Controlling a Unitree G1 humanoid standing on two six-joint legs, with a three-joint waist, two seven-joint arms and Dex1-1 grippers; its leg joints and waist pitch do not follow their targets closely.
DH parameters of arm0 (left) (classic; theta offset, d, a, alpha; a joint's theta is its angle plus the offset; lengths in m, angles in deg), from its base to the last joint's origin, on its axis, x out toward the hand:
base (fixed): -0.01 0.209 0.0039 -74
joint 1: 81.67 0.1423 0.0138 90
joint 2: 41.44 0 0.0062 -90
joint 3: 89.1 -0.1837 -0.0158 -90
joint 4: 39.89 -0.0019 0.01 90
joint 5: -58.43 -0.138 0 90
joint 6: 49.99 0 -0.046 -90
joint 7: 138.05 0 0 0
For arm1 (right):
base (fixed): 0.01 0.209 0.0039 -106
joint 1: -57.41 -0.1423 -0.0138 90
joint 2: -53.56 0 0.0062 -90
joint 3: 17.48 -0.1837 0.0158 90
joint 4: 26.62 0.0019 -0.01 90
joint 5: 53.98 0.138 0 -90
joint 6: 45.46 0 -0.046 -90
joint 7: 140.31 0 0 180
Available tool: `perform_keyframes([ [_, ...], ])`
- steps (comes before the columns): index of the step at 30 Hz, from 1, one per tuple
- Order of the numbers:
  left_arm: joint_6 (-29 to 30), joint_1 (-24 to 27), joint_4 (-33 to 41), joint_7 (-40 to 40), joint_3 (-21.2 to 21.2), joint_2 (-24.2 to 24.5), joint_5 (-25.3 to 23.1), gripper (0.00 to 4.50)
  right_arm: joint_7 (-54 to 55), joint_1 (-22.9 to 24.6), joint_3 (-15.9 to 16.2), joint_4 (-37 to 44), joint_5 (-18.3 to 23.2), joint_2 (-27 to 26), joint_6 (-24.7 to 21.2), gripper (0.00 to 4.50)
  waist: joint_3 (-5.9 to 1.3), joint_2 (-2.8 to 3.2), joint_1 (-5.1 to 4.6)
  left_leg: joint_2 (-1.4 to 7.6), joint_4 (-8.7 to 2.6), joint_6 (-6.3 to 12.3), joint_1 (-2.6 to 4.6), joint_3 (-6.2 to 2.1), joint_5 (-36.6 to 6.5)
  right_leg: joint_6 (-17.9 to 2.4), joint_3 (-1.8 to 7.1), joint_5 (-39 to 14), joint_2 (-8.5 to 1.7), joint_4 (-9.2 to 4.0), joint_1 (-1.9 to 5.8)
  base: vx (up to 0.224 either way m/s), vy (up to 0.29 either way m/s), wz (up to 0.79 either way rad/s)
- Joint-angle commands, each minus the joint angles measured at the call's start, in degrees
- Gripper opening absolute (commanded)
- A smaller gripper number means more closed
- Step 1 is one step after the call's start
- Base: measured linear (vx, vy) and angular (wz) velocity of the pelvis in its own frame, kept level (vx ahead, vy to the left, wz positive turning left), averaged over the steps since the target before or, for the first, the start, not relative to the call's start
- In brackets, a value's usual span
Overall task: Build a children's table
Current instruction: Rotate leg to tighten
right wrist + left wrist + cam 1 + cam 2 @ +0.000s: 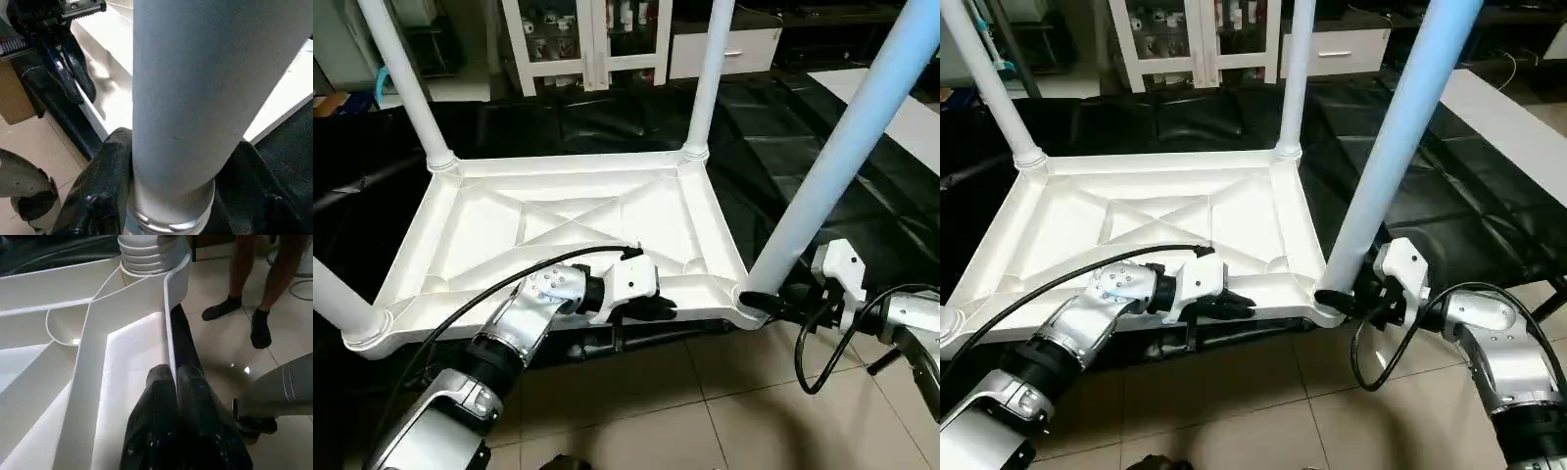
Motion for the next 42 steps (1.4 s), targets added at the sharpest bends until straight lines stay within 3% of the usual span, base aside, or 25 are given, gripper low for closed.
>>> perform_keyframes([
  [1, 0.14, 0.3, 0.05, 0.64, -1.82, -0.33, -2.26, 0.0, 5.26, -0.5, -0.78, -1.27, -2.55, -1.68, -0.48, 2.05, -4.25, -1.24, -0.3, 3.74, -4.49, 4.86, 2.63, -2.12, -13.79, -14.03, 0.96, -7.54, -1.36, -3.27, 1.73, 0.0, 0.0, 0.0],
  [3, 0.21, 0.23, -0.05, 0.91, -1.84, -0.4, -2.41, 0.0, 5.98, -0.62, -0.76, -1.52, -2.9, -1.9, -0.51, 2.04, -4.19, -1.34, -0.58, 3.68, -4.58, 4.44, 2.51, -2.21, -14.15, -13.68, 0.95, -8.67, -1.4, -3.34, 1.67, 0.0, 0.0, 0.0],
  [4, 1.61, -0.94, -1.61, 4.56, -1.91, -1.54, -4.15, 0.0, 14.16, -2.18, -0.75, -4.53, -6.37, -4.68, -1.07, 2.04, -4.16, -1.43, -0.68, 3.68, -4.61, 4.29, 2.55, -2.2, -14.66, -13.52, 0.96, -9.33, -1.39, -3.46, 1.66, 0.0, 0.0, 0.0],
  [5, 2.9, -1.89, -2.86, 7.17, -1.9, -2.49, -5.22, 0.0, 19.15, -3.32, -0.88, -6.51, -8.07, -6.51, -1.54, 2.04, -3.97, -1.33, -1.55, 3.35, -4.77, 2.41, 2.52, -2.18, -16.26, -13.05, 0.96, -12.27, -1.11, -3.64, 1.08, 0.0, 0.0, 0.0],
  [7, 4.55, -3.11, -4.47, 10.37, -1.87, -3.69, -6.5, 0.0, 25.0, -4.73, -1.05, -8.89, -9.95, -8.7, -2.14, 2.03, -3.97, -1.62, -1.77, 3.4, -4.86, 0.59, 2.76, -2.38, -19.11, -11.58, 0.98, -16.34, -1.24, -4.06, 1.15, 0.0, 0.0, 0.0],
  [9, 10.67, -7.61, -9.85, 20.68, 0.08, -8.86, -7.33, 0.0, 39.69, -10.26, -2.51, -16.17, -11.59, -14.84, -3.9, 2.03, -4.01, -1.2, -2.39, 3.2, -4.98, -0.84, 2.83, -2.47, -20.28, -11.34, 1.03, -17.26, -1.18, -4.15, 0.89, 0.0, 0.0, 0.0],
  [10, 10.67, -7.61, -9.85, 20.68, 0.08, -8.86, -7.33, 0.0, 39.69, -10.26, -2.51, -16.17, -11.59, -14.84, -3.9, 2.03, -4.22, -1.26, -3.08, 3.08, -4.99, -2.13, 2.81, -2.62, -20.26, -11.35, 0.9, -16.74, -1.06, -3.94, 0.85, 0.0, 0.0, 0.0],
  [11, 16.25, -11.92, -14.97, 30.22, 3.08, -13.77, -6.22, 0.0, 52.13, -16.36, -3.6, -23.55, -12.38, -19.74, -4.56, 2.03, -4.43, -1.03, -3.32, 2.91, -4.83, -2.38, 2.87, -2.46, -19.0, -11.86, 0.98, -13.84, -0.92, -3.8, 0.71, 0.0, 0.0, 0.0],
  [12, 17.51, -13.68, -17.18, 33.98, 4.34, -15.65, -5.55, 0.0, 57.67, -19.62, -3.97, -27.27, -12.62, -21.76, -3.85, 2.02, -4.48, -1.09, -3.61, 2.73, -4.66, -2.38, 2.77, -2.41, -18.18, -12.45, 1.0, -12.36, -0.89, -3.66, 0.65, 0.0, 0.0, 0.0],
  [14, 17.63, -13.86, -17.4, 34.35, 4.46, -15.83, -5.49, 0.0, 58.21, -19.94, -4.01, -27.64, -12.64, -21.96, -3.78, 2.0, -5.05, -1.13, -3.71, 2.49, -4.24, -0.68, 2.39, -2.46, -14.6, -13.34, 0.77, -7.23, -1.05, -3.42, 1.53, 0.0, 0.0, 0.0],
  [15, 18.1, -14.9, -18.73, 36.51, 5.21, -16.91, -5.04, 0.0, 61.58, -22.05, -4.22, -29.99, -12.73, -23.18, -3.15, 2.0, -5.11, -1.19, -3.45, 2.51, -3.8, 2.33, 2.04, -2.27, -10.89, -14.06, 0.74, -1.85, -1.2, -3.09, 2.01, 0.058, 0.0, 0.0],
  [16, 18.04, -16.39, -20.57, 39.22, 6.15, -18.0, -4.99, 0.0, 66.66, -25.6, -4.63, -33.63, -13.3, -24.99, -1.74, 2.0, -5.6, -0.43, -3.42, 2.37, -3.28, 4.97, 1.83, -2.35, -5.42, -15.2, 0.59, 4.62, -1.2, -2.17, 2.27, 0.068, -0.007, -0.03],
  [17, 18.01, -16.74, -21.03, 39.85, 6.41, -18.26, -5.08, 0.0, 67.85, -26.42, -4.79, -34.51, -13.53, -25.43, -1.37, 2.0, -5.9, -0.85, -3.78, 2.15, -2.72, 7.46, 1.58, -2.3, -0.9, -16.16, 0.46, 9.66, -0.98, -1.64, 2.44, 0.068, -0.007, -0.03],
  [18, 18.01, -16.74, -21.03, 39.85, 6.41, -18.26, -5.08, 0.0, 67.85, -26.42, -4.79, -34.51, -13.53, -25.43, -1.37, 1.99, -5.98, -0.87, -3.51, 2.14, -2.49, 8.74, 1.69, -2.23, 0.4, -16.52, 0.43, 11.06, -1.06, -1.58, 2.43, 0.0, 0.0, 0.0],
  [20, 17.69, -17.18, -21.29, 41.03, 7.62, -18.0, -5.03, 0.0, 69.57, -29.23, -4.34, -36.7, -14.58, -26.78, -0.07, 1.99, -6.01, -1.36, -3.12, 2.24, -2.06, 12.55, 1.25, -2.18, 2.6, -17.34, 0.31, 12.13, -1.49, -1.23, 2.58, 0.0, 0.0, 0.0],
  [22, 17.75, -17.53, -22.01, 41.73, 8.53, -17.91, -5.44, 0.0, 70.28, -30.87, -4.14, -38.51, -15.78, -27.66, 1.12, 1.99, -5.76, -1.04, -3.04, 2.48, -2.05, 13.26, 1.32, -2.17, 2.1, -17.19, 0.14, 8.73, -1.33, -1.51, 2.2, 0.0, 0.0, 0.0],
  [23, 17.66, -17.14, -22.06, 41.59, 8.69, -17.28, -5.65, 0.0, 69.26, -31.12, -4.74, -38.94, -15.2, -27.96, 2.31, 1.99, -5.49, -1.37, -3.0, 2.7, -2.26, 12.69, 1.46, -2.02, -0.11, -16.93, 0.1, 5.08, -1.26, -1.89, 2.07, 0.0, 0.0, 0.0],
  [26, 17.44, -16.9, -22.72, 41.8, 8.91, -16.5, -5.75, 0.0, 65.8, -31.52, -5.92, -39.67, -13.44, -28.55, 5.29, 1.99, -5.3, -1.12, -2.85, 2.97, -2.63, 10.66, 1.75, -2.08, -3.23, -16.28, 0.13, 1.02, -1.09, -2.12, 1.95, 0.0, 0.0, 0.0],
  [27, 17.35, -16.94, -23.0, 41.94, 8.93, -16.33, -5.71, 0.0, 64.93, -31.51, -5.8, -39.57, -13.41, -28.51, 6.4, 1.99, -5.21, -1.11, -2.83, 3.02, -2.74, 10.3, 1.74, -2.14, -3.75, -16.22, 0.13, 0.67, -1.09, -2.13, 1.98, 0.0, 0.0, 0.0],
  [28, 16.68, -16.96, -23.42, 41.77, 8.82, -15.94, -5.65, 0.0, 62.73, -31.17, -5.36, -38.76, -13.42, -28.19, 8.51, 2.55, -5.17, -0.82, -2.83, 3.04, -2.82, 9.73, 1.87, -2.12, -4.37, -16.13, 0.15, 0.71, -1.03, -2.2, 1.87, 0.0, 0.0, 0.0],
  [29, 16.34, -16.94, -23.52, 41.59, 8.74, -15.8, -5.64, 0.0, 61.92, -30.99, -5.17, -38.34, -13.43, -28.03, 9.13, 2.68, -5.18, -0.97, -2.82, 2.98, -2.81, 9.63, 1.85, -2.09, -4.64, -16.1, 0.14, 1.01, -1.02, -2.24, 1.94, 0.0, 0.0, 0.0],
  [31, 15.45, -17.13, -24.17, 41.45, 8.55, -15.62, -5.48, 0.0, 61.02, -31.07, -4.78, -38.57, -13.67, -27.78, 10.82, 2.83, -5.23, -1.06, -3.19, 2.82, -2.79, 9.94, 1.34, -2.21, -4.16, -16.03, 0.1, 2.7, -1.18, -1.85, 2.25, 0.0, 0.0, 0.0],
  [35, 13.32, -16.59, -24.21, 39.27, 7.81, -14.73, -5.76, 0.0, 57.28, -28.94, -4.63, -35.51, -12.96, -26.43, 12.89, 3.1, -5.28, -0.78, -3.18, 2.99, -2.65, 10.68, 1.71, -2.18, -3.73, -16.7, 0.13, 4.21, -1.14, -1.77, 2.11, 0.0, 0.0, 0.0],
  [39, 9.33, -14.34, -22.01, 32.61, 6.02, -13.31, -5.95, 0.0, 52.54, -24.21, -4.92, -28.52, -11.77, -24.21, 13.21, 3.49, -5.17, -0.7, -2.62, 3.12, -2.6, 11.79, 1.79, -2.22, -2.63, -16.63, 0.13, 5.65, -1.11, -1.77, 2.12, 0.0, 0.0, 0.0],
  [42, 3.99, -9.46, -15.45, 19.65, 2.36, -10.62, -4.41, 0.0, 44.29, -17.27, -4.36, -17.65, -8.86, -20.88, 9.73, 3.54, -5.1, -0.34, -2.1, 3.26, -2.79, 11.12, 2.03, -2.2, -3.97, -16.56, 0.16, 4.27, -1.09, -1.82, 2.04, 0.0, 0.0, 0.0],
])
